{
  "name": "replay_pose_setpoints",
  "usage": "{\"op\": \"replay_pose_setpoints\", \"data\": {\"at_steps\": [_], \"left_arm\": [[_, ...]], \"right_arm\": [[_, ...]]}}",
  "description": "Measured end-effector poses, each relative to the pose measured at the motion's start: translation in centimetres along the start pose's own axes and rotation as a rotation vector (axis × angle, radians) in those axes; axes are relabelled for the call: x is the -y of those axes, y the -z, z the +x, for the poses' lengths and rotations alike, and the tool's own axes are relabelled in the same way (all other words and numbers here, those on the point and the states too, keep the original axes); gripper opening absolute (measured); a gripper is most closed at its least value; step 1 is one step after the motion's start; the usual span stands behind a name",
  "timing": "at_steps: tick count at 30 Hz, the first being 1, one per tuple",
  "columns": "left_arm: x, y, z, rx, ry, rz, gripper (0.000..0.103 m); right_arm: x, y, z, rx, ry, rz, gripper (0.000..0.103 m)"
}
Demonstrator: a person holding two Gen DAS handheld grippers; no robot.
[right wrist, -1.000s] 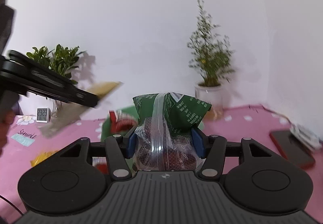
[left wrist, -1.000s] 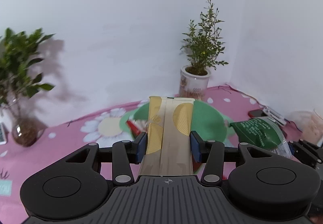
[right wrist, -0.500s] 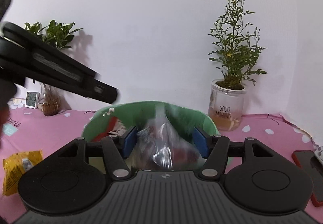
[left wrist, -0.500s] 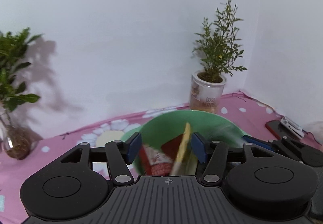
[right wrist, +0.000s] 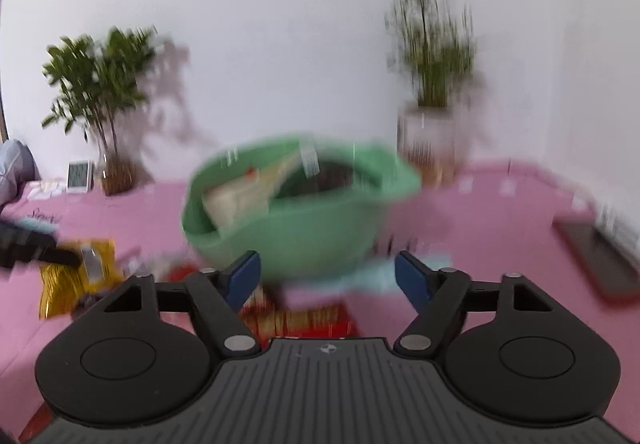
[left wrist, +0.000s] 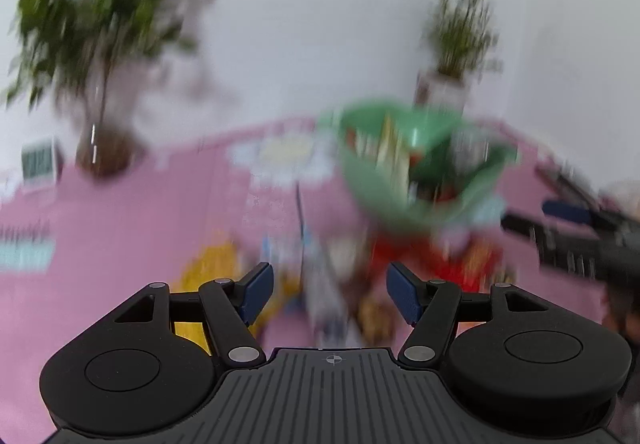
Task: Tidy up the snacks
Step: 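Carry the cream packet and green bag over the green bowl and open both tools, then grasp the red-yellow bar with the left tool while the right tool grasps the gold round chocolate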
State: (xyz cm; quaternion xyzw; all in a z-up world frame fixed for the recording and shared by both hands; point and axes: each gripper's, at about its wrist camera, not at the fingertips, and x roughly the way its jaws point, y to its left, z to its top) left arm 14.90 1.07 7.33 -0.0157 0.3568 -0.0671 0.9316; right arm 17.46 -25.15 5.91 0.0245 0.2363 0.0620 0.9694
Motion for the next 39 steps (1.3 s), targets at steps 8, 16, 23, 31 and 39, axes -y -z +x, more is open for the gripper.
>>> {"op": "replay_pose_setpoints", "data": {"at_steps": [8,16,23,31,39], "left_arm": [[-0.1,5.7,1.5,-0.139,-0.007,-0.058,0.103],[1.0,7.1,1.2,-0.117,-0.043,0.021,0.103],[0.9,7.6,1.0,-0.100,-0.040,0.013,0.103],[0.7,8.5,0.0,-0.088,-0.029,0.019,0.103],[1.1,8.2,0.5,-0.083,-0.036,0.025,0.103]], "right_arm": [[0.5,0.5,5.5,-0.128,-0.012,0.134,0.066],[-0.1,2.8,3.2,-0.157,-0.013,0.134,0.052],[-1.7,6.7,-3.3,-0.144,-0.073,0.169,0.058],[-0.5,9.0,-9.8,-0.091,-0.033,0.169,0.067],[-2.7,10.3,-10.3,-0.111,0.004,0.022,0.064]]}}
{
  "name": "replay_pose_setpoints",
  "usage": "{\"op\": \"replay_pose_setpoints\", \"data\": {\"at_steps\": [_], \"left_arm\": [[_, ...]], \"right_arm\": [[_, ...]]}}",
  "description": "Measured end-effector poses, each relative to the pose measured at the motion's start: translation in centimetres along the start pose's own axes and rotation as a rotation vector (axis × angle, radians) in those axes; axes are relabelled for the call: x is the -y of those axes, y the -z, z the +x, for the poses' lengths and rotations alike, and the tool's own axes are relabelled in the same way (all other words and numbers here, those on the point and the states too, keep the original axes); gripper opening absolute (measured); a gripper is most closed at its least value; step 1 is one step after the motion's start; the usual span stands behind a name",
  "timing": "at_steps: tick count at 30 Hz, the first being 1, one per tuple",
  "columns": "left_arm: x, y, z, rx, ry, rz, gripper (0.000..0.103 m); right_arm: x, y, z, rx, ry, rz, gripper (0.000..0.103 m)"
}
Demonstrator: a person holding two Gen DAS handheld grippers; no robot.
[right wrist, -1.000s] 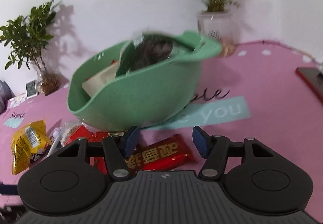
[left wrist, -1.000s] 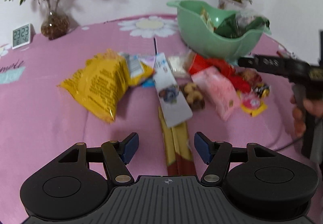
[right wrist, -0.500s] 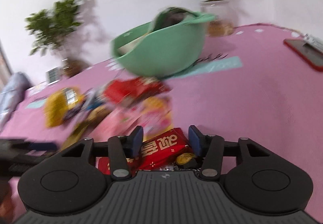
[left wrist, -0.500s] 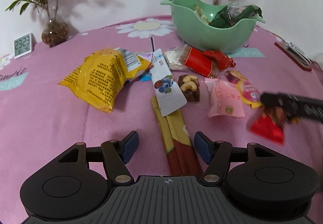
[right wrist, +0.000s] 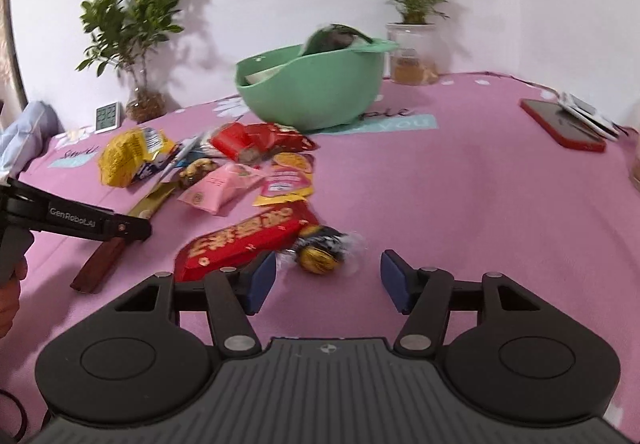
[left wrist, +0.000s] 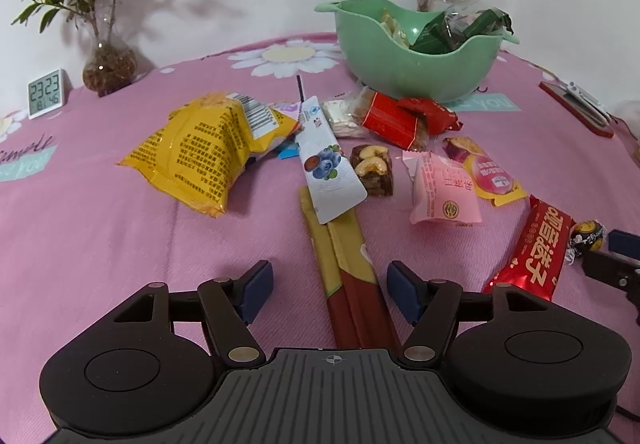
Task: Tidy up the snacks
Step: 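Grasp the red-yellow bar with the left tool while the right tool grasps the gold round chocolate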
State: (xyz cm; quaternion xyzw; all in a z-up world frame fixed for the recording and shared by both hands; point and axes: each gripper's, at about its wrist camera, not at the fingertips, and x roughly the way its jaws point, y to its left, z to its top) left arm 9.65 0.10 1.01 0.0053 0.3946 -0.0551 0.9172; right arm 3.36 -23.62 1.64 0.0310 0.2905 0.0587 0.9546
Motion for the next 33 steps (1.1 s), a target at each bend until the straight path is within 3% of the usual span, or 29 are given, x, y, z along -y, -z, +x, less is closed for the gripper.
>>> {"op": "replay_pose_setpoints", "data": {"at_steps": [6,11,15,22,25,33], "left_arm": [[-0.3,1.1,-0.9,0.020,0.003,0.013,0.103],[-0.4,1.4,-1.3,0.026,0.008,0.023,0.103],[-0.3,0.6,-0.7,0.005,0.012,0.021,0.103],[0.0,0.6,-0.3,0.046,-0.017,0.040,0.103],[-0.3,0.8,-0.8,0.048,-0.009,0.032,0.092],[-1.4,2.2,-3.2,0.038,0.013,-0.013,0.091]], "right_arm": [[-0.7,-0.4,1.5,-0.009,0.013,-0.031,0.062],[-0.5,-0.3,1.5,-0.005,0.016,-0.024,0.048],[-0.5,-0.2,1.1,-0.003,0.027,-0.032,0.047],[-0.3,-0.3,1.4,-0.015,0.030,-0.030,0.053],[-0.4,-0.2,1.4,-0.012,0.038,-0.039,0.049],[0.3,0.1,0.5,0.012,0.068,-0.007,0.044]]}}
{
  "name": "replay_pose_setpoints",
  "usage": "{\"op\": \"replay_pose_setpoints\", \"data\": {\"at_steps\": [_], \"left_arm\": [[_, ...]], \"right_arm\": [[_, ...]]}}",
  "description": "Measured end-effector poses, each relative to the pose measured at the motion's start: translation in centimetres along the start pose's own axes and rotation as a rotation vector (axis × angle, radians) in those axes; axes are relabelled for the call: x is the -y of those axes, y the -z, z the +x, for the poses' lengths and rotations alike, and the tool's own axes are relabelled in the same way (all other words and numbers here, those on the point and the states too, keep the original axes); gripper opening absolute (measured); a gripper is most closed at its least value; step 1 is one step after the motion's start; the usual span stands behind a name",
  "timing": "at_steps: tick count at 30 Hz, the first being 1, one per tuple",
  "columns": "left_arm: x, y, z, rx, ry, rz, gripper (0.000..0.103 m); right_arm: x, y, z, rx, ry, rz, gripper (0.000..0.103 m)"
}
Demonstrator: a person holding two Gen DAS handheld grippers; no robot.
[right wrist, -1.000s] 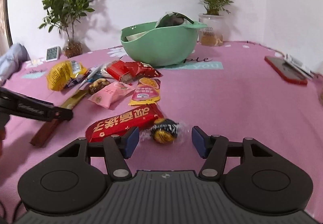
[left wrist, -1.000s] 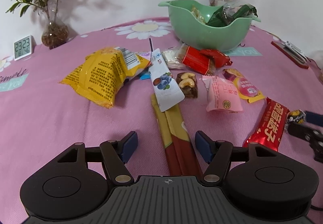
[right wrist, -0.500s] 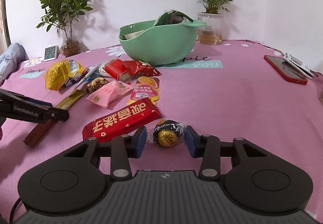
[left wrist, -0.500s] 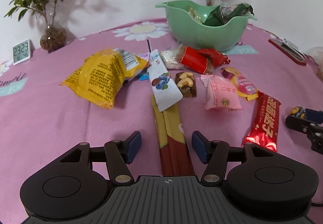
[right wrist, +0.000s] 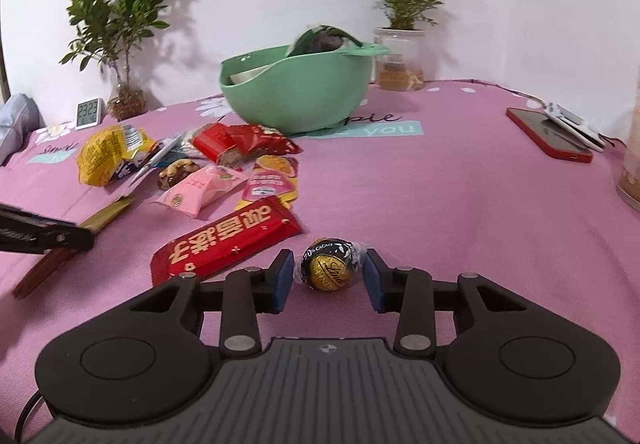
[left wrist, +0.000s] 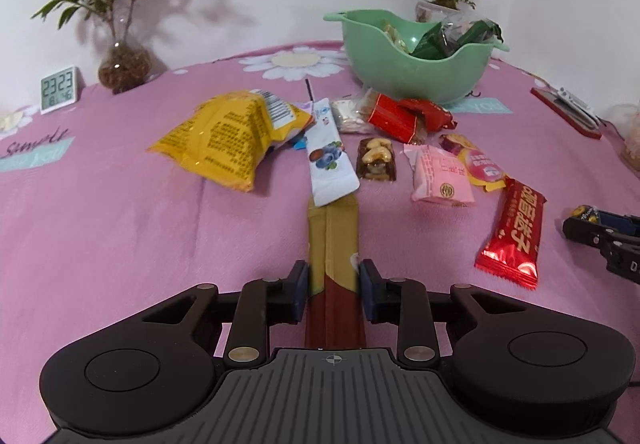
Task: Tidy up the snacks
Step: 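Grasp the red-yellow bar with the left tool while the right tool grasps the gold round chocolate, then carry the red-yellow bar and gold chocolate over the green bowl and release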
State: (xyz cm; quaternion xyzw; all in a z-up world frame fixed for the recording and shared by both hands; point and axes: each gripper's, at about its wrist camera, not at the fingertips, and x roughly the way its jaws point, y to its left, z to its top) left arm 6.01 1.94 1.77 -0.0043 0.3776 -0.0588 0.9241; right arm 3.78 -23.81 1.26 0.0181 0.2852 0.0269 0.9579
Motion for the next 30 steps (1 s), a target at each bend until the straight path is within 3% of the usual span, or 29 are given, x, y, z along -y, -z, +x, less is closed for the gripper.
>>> {"op": "replay_pose_setpoints", "data": {"at_steps": [16,30], "left_arm": [[0.5,-1.3,-6.2,0.137,0.047,0.011,0.091],[2.9,-8.0,-6.4,0.229,0.128,0.093,0.091]], "right_arm": [[1.4,-0.5,-1.3,0.059,0.034,0.047,0.043],[0.4,-5.9,-1.0,0.169,-0.024,-0.013,0.043]]}}
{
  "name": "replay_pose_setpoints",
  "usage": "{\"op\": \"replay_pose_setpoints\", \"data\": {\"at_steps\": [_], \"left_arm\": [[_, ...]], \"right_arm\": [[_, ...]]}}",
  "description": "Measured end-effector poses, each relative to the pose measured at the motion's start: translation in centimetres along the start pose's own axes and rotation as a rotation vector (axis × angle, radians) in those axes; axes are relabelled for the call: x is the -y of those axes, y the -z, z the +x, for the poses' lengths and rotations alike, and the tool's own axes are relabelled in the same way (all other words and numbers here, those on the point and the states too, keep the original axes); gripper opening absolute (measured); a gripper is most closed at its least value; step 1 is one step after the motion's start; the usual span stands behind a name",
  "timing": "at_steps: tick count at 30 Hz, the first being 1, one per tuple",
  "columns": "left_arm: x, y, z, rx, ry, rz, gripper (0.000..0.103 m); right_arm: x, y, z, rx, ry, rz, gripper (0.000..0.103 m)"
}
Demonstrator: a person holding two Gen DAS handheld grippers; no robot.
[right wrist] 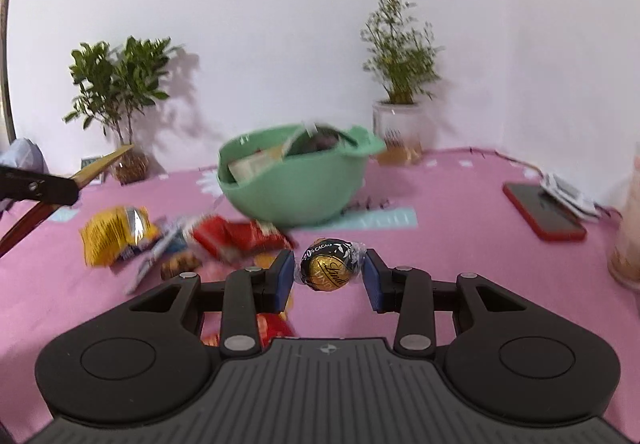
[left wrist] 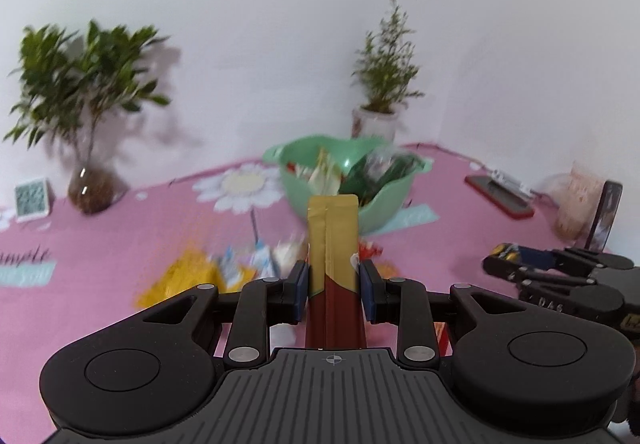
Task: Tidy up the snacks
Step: 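Carry the red-yellow bar and gold chocolate over the green bowl and release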
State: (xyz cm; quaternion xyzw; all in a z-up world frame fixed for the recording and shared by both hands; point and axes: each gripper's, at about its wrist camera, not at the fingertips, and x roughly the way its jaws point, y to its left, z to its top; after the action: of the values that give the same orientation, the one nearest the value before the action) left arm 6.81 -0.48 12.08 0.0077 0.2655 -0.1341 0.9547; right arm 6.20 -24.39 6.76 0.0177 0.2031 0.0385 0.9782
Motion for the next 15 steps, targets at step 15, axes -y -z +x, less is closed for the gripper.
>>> {"op": "replay_pose_setpoints", "data": {"at_steps": [15], "left_arm": [[0.3,-10.1,11.9,-0.001,0.017,0.001,0.091]], "right_arm": [[-0.1,-8.5,6.6,0.148,-0.061,-0.082,0.043]]}}
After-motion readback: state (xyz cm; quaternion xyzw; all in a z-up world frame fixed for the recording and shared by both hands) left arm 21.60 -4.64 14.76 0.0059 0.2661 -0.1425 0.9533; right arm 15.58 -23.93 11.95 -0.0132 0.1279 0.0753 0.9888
